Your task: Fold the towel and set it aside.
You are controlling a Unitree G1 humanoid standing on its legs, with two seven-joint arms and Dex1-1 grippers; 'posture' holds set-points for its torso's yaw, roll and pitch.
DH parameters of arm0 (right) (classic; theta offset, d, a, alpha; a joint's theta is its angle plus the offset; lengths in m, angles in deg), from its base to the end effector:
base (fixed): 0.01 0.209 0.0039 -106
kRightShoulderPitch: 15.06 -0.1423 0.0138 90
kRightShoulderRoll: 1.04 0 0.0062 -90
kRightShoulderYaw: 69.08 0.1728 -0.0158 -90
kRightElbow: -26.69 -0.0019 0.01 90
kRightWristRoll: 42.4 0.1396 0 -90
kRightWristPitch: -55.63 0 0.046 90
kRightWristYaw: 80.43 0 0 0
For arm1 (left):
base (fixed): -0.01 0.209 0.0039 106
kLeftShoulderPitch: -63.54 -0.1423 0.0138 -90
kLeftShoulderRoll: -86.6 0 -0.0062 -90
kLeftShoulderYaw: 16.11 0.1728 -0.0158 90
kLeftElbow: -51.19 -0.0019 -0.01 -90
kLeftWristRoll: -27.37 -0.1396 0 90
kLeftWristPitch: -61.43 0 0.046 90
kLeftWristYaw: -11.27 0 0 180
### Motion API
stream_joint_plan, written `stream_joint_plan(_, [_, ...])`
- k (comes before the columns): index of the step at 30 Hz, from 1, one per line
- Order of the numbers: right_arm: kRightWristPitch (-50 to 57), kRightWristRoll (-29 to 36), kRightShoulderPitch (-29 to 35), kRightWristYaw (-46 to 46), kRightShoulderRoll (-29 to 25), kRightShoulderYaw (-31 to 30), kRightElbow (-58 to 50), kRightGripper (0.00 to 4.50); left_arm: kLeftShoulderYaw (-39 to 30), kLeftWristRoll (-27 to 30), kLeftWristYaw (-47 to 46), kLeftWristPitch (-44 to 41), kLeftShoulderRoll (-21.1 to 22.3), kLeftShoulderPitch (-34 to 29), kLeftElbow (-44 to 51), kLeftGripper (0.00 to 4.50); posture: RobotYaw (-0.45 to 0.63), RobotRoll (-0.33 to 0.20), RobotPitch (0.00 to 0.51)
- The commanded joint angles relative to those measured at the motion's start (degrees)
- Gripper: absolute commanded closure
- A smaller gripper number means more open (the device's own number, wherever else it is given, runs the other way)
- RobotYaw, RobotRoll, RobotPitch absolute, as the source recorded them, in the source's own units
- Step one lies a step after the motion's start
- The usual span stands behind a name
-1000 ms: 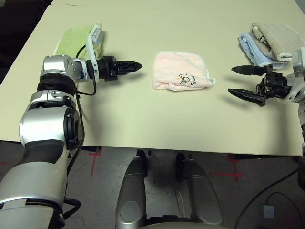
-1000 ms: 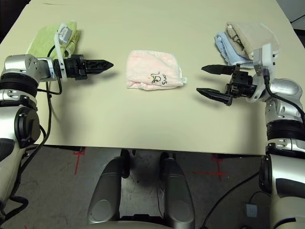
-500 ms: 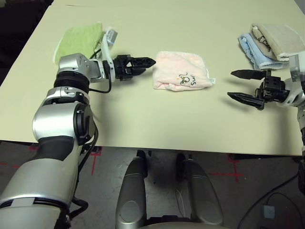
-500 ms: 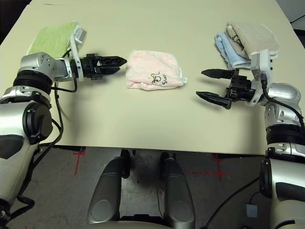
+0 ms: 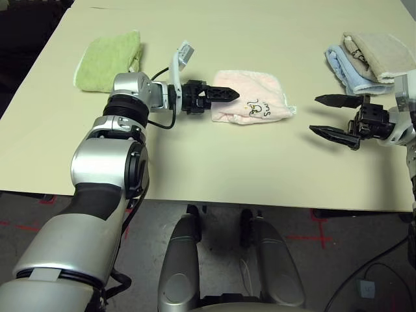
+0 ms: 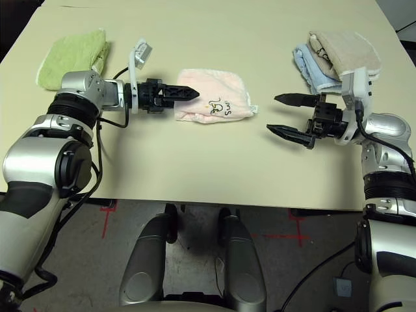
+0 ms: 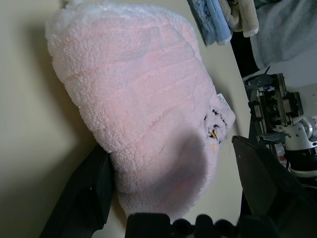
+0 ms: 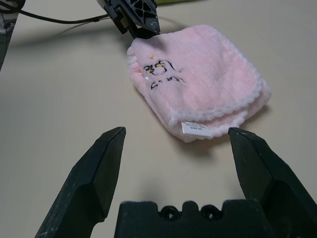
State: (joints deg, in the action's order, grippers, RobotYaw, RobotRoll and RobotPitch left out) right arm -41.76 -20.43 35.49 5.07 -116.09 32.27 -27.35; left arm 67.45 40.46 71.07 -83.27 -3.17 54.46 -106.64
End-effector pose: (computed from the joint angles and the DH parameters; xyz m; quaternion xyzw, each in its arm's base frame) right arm 0.2883 -0.3159 0.2005 -0.1745 -0.0819 0.5260 0.8284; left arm 0.3632 0.1473 0.2294 -0.1937 0.2975 -0.4865 0.7983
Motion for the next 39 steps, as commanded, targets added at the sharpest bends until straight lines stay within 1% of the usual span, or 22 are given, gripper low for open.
stream_joint_plan(1, [-0.63, 0.59, 1.56, 0.25, -0.81, 0.54, -0.03, 0.00, 0.66, -1.08, -2.59, -0.51, -1.66, -1.10, -1.98, 0.64, -0.05, 0.000, 0.326])
stream_joint_plan(4, [-0.95, 0.43, 1.47, 0.26, -0.85, 0.52, 0.59, 0.00, 0.37, -0.55, -2.03, -1.16, -1.50, -0.78, -1.98, 1.74, -0.05, 0.000, 0.326])
stream_joint_plan(5, [-1.07, 0.39, 1.41, 0.28, -0.85, 0.51, 0.79, 0.00, 0.31, -0.45, -1.93, -1.29, -1.42, -0.66, -1.99, 2.21, -0.05, 0.000, 0.326])
stream_joint_plan(6, [-1.19, 0.33, 1.33, 0.28, -0.84, 0.48, 1.01, 0.00, 0.35, -0.43, -1.61, -1.39, -1.30, -0.56, -1.97, 2.53, -0.05, 0.000, 0.326])
stream_joint_plan(7, [-1.28, 0.29, 1.26, 0.29, -0.84, 0.46, 1.17, 0.00, 0.36, -0.42, -1.41, -1.48, -1.21, -0.49, -1.94, 2.99, -0.05, 0.000, 0.326])
stream_joint_plan(11, [-1.80, 0.20, 1.01, 0.45, -0.83, 0.38, 2.01, 0.00, -0.07, -0.12, -1.48, -1.37, -1.08, -0.28, -1.89, 4.48, -0.04, 0.000, 0.324])
stream_joint_plan(16, [-2.76, -0.13, 0.04, 0.56, -0.59, 0.09, 3.77, 0.00, -4.16, 2.18, -4.94, -0.60, -0.61, 0.55, -2.23, 4.48, -0.03, 0.000, 0.324])
stream_joint_plan(20, [-3.87, -0.67, -1.74, 0.45, -0.12, -0.27, 6.09, 0.00, -7.51, 3.96, -6.18, 0.07, 1.00, 1.96, -1.56, 4.48, -0.01, 0.000, 0.321])
stream_joint_plan(22, [-4.37, -1.01, -2.48, 0.81, 0.19, -0.79, 6.62, 0.00, -7.42, 4.14, -4.42, -0.81, 2.37, 2.32, -0.65, 4.48, 0.00, 0.000, 0.319])
stream_joint_plan(26, [-4.16, -1.02, -4.16, -0.21, 2.13, -1.54, 6.30, 0.00, -7.80, 5.17, -1.99, -1.73, 6.43, 3.23, 1.66, 4.48, 0.01, 0.000, 0.314])
stream_joint_plan(32, [-1.30, 0.60, -6.55, -4.10, 7.64, -1.75, 4.47, 0.00, -8.74, 6.36, -0.42, -0.30, 12.91, 4.97, 5.42, 4.48, 0.04, 0.000, 0.306])
stream_joint_plan(36, [-0.16, 0.51, -7.02, -5.15, 10.08, -2.42, 2.99, 0.00, -8.56, 5.94, -0.10, 4.02, 16.35, 6.51, 6.71, 4.48, 0.07, 0.000, 0.301])
stream_joint_plan(39, [0.25, 0.37, -7.18, -5.97, 11.32, -2.72, 2.16, 0.00, -7.94, 5.04, -0.14, 8.22, 17.89, 7.19, 6.38, 4.48, 0.07, 0.000, 0.299])
